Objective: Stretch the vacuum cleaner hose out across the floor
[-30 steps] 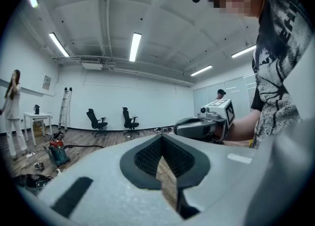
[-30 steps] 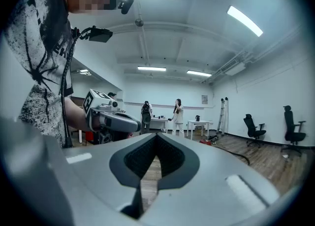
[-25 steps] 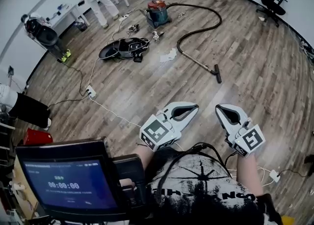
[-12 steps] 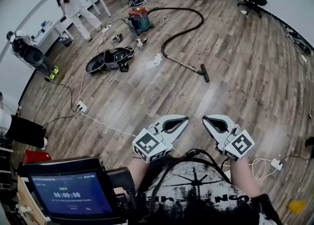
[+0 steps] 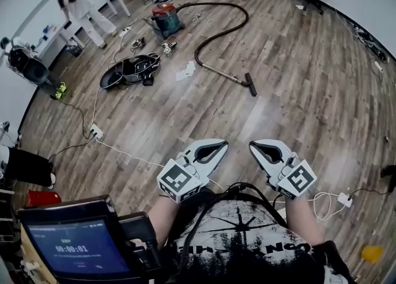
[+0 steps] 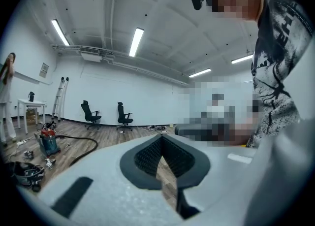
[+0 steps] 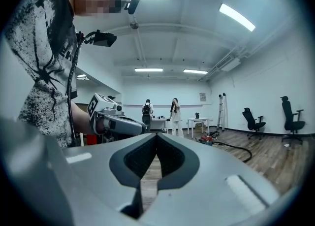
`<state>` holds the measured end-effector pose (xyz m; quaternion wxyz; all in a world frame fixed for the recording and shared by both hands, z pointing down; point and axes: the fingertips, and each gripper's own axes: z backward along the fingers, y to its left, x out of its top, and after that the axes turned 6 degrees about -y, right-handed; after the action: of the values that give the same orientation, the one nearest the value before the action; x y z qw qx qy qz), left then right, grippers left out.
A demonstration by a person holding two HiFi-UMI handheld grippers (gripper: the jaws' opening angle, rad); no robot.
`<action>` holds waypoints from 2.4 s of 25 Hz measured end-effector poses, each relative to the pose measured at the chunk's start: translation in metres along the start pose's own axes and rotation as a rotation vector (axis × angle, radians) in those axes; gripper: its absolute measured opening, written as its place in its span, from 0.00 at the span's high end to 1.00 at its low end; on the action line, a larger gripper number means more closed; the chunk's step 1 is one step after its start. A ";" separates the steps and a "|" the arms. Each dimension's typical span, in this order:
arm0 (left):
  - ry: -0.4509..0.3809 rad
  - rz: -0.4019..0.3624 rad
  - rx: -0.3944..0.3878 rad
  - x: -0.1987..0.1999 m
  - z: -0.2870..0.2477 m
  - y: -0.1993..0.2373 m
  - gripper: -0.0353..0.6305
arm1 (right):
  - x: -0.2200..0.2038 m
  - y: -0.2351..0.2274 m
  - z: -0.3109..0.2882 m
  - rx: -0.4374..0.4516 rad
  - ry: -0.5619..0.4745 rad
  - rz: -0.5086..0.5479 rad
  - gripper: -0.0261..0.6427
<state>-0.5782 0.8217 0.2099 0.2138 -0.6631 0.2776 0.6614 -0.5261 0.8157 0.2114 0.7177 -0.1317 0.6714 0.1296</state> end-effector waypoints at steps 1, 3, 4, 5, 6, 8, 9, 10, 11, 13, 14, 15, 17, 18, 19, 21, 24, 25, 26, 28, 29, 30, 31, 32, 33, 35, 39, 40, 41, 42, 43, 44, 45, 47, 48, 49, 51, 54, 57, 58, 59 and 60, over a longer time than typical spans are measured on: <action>0.000 -0.001 0.004 0.001 0.001 0.001 0.95 | 0.001 -0.001 -0.001 0.001 -0.002 0.005 0.95; -0.006 -0.001 0.011 0.002 -0.001 0.003 0.95 | 0.008 -0.002 -0.004 0.009 -0.014 0.023 0.95; -0.011 0.001 0.015 0.003 -0.002 0.003 0.95 | 0.013 -0.002 -0.005 0.011 -0.010 0.026 0.95; -0.016 0.000 0.019 0.004 -0.003 0.002 0.95 | 0.015 -0.003 -0.005 0.011 0.001 0.022 0.95; -0.018 -0.005 0.023 0.005 -0.003 0.002 0.95 | 0.015 -0.002 -0.004 0.012 0.007 0.012 0.95; -0.020 -0.022 0.034 0.007 -0.001 0.004 0.95 | 0.015 -0.002 0.001 0.020 -0.015 -0.045 0.95; -0.022 -0.029 0.040 0.008 0.001 0.006 0.95 | 0.019 -0.004 0.003 0.022 -0.043 -0.084 0.95; -0.026 -0.031 0.045 0.008 0.002 0.007 0.95 | 0.025 -0.006 0.005 0.020 -0.070 -0.109 0.95; -0.032 -0.027 0.050 0.008 0.003 0.010 0.95 | 0.031 -0.008 0.005 0.014 -0.086 -0.113 0.95; -0.037 -0.016 0.058 0.007 0.004 0.015 0.95 | 0.035 -0.014 0.005 0.000 -0.086 -0.085 0.95; -0.036 -0.012 0.061 0.006 0.002 0.018 0.94 | 0.034 -0.017 0.005 -0.003 -0.083 -0.079 0.95; -0.034 -0.008 0.063 0.004 0.000 0.020 0.95 | 0.031 -0.021 0.005 -0.006 -0.084 -0.088 0.95; -0.034 -0.004 0.058 0.001 -0.005 0.024 0.95 | 0.027 -0.027 0.005 -0.011 -0.091 -0.113 0.95; -0.033 -0.003 0.053 0.000 -0.007 0.025 0.95 | 0.024 -0.029 0.004 -0.016 -0.087 -0.109 0.95; -0.032 -0.002 0.048 -0.001 -0.009 0.026 0.95 | 0.022 -0.030 0.004 -0.021 -0.077 -0.097 0.95; -0.031 0.000 0.037 -0.001 -0.012 0.029 0.95 | 0.018 -0.031 0.001 -0.028 -0.060 -0.080 0.95; -0.027 0.004 0.028 -0.003 -0.019 0.042 0.95 | 0.013 -0.041 -0.005 -0.039 -0.055 -0.090 0.95; -0.024 0.007 0.026 -0.004 -0.021 0.048 0.95 | 0.011 -0.047 -0.008 -0.046 -0.056 -0.098 0.95; -0.023 0.010 0.025 -0.005 -0.023 0.056 0.95 | 0.009 -0.054 -0.011 -0.053 -0.060 -0.108 0.95; -0.022 0.015 0.022 -0.006 -0.028 0.072 0.95 | 0.007 -0.070 -0.021 -0.067 -0.065 -0.119 0.95; -0.021 0.016 0.020 -0.006 -0.030 0.081 0.95 | 0.006 -0.077 -0.027 -0.073 -0.065 -0.119 0.95; -0.020 0.016 0.018 -0.006 -0.033 0.090 0.95 | 0.005 -0.085 -0.033 -0.078 -0.063 -0.117 0.95; -0.019 0.016 0.015 -0.006 -0.036 0.100 0.94 | 0.003 -0.092 -0.040 -0.081 -0.060 -0.116 0.95; -0.019 0.015 0.012 -0.005 -0.039 0.109 0.95 | 0.002 -0.099 -0.048 -0.085 -0.056 -0.114 0.95; -0.020 0.014 0.007 -0.003 -0.042 0.120 0.94 | 0.000 -0.107 -0.056 -0.090 -0.051 -0.115 0.95; -0.021 0.009 -0.005 0.001 -0.048 0.142 0.95 | 0.003 -0.125 -0.076 -0.099 -0.059 -0.134 0.95; -0.021 0.007 -0.019 0.014 -0.056 0.199 0.95 | 0.015 -0.157 -0.121 -0.101 -0.071 -0.129 0.95; -0.026 0.011 -0.024 0.018 -0.058 0.214 0.94 | 0.017 -0.166 -0.132 -0.106 -0.064 -0.119 0.95; -0.030 0.012 -0.031 0.022 -0.060 0.227 0.95 | 0.019 -0.174 -0.142 -0.112 -0.061 -0.112 0.95; -0.033 0.009 -0.038 0.025 -0.062 0.240 0.95 | 0.021 -0.180 -0.151 -0.117 -0.062 -0.106 0.95; -0.034 0.005 -0.044 0.027 -0.064 0.253 0.95 | 0.022 -0.186 -0.161 -0.125 -0.066 -0.096 0.95; -0.032 0.003 -0.049 0.028 -0.065 0.265 0.95 | 0.023 -0.192 -0.169 -0.133 -0.071 -0.080 0.95; -0.030 0.004 -0.055 0.028 -0.067 0.277 0.95 | 0.022 -0.198 -0.178 -0.142 -0.073 -0.066 0.95; -0.026 0.014 -0.067 0.026 -0.070 0.297 0.95 | 0.019 -0.208 -0.194 -0.154 -0.065 -0.048 0.95; -0.023 0.016 -0.073 0.024 -0.073 0.306 0.95 | 0.016 -0.213 -0.202 -0.159 -0.057 -0.042 0.95; -0.018 0.016 -0.079 0.022 -0.075 0.314 0.95 | 0.014 -0.219 -0.209 -0.165 -0.049 -0.036 0.95; -0.012 0.014 -0.093 0.021 -0.080 0.330 0.95 | 0.011 -0.231 -0.223 -0.175 -0.041 -0.031 0.95; -0.007 0.025 -0.111 0.021 -0.086 0.351 0.95 | 0.006 -0.242 -0.242 -0.181 -0.013 -0.019 0.95; 0.001 0.038 -0.122 0.017 -0.091 0.363 0.95 | -0.001 -0.251 -0.253 -0.181 0.017 -0.006 0.95; 0.008 0.039 -0.122 0.016 -0.093 0.366 0.95 | -0.002 -0.254 -0.256 -0.180 0.018 -0.006 0.95; 0.016 0.042 -0.120 0.015 -0.096 0.370 0.95 | -0.002 -0.259 -0.258 -0.180 0.018 -0.007 0.95; 0.021 0.046 -0.121 0.014 -0.100 0.373 0.95 | -0.002 -0.263 -0.260 -0.180 0.019 -0.007 0.95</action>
<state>-0.7452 0.4742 0.2306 0.1554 -0.6753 0.2545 0.6746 -0.6720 0.4759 0.2011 0.6970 -0.1995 0.6633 0.1857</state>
